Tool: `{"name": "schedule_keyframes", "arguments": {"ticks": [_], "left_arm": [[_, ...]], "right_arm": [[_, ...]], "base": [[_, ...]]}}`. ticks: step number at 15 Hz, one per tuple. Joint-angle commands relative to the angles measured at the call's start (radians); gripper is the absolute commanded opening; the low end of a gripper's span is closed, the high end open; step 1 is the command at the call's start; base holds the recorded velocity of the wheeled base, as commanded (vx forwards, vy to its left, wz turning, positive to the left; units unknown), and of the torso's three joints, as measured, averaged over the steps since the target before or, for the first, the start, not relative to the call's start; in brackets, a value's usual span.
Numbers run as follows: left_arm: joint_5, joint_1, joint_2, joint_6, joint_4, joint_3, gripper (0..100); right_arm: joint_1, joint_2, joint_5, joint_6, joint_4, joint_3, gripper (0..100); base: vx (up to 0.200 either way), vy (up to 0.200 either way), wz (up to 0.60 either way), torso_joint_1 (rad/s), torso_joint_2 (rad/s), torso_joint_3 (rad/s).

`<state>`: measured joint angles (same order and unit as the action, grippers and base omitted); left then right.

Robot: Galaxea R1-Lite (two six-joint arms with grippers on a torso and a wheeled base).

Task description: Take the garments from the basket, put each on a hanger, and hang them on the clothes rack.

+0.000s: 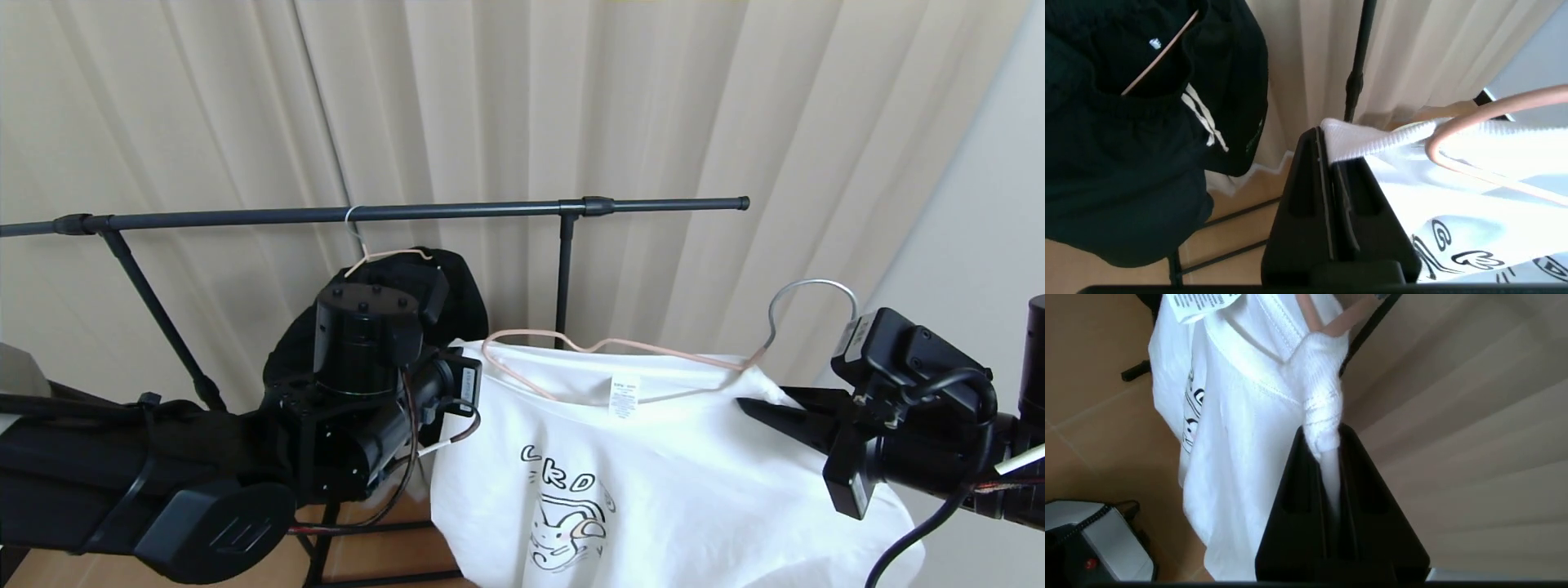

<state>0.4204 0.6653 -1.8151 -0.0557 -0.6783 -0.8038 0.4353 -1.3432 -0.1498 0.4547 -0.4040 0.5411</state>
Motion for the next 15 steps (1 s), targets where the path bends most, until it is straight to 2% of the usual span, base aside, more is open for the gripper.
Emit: {"name": "schedule_keyframes", "arguments": {"ticks": [1,7,15], "left_arm": [[0.000,0.002,-0.001,-0.001,0.005,-0.021,0],[-0.014,0.002,0.013,0.001,0.046,-0.051,0],[-0.054,0.017,0.059,0.001,0.207,-0.129,0]], "right_arm": [[-0.017,-0.027,0.001,0.002,-0.015,-0.032,0],[-0.026,-0.054,0.001,0.027,-0.038,-0.044,0],[-0.026,-0.106,0.004,0.029,-0.041,-0.039,0]], "base": [[0.000,0.000,0.00,0.000,0.00,0.000],[0.000,0.000,0.00,0.000,0.00,0.000],[0.000,0.000,0.00,0.000,0.00,0.000]]}}
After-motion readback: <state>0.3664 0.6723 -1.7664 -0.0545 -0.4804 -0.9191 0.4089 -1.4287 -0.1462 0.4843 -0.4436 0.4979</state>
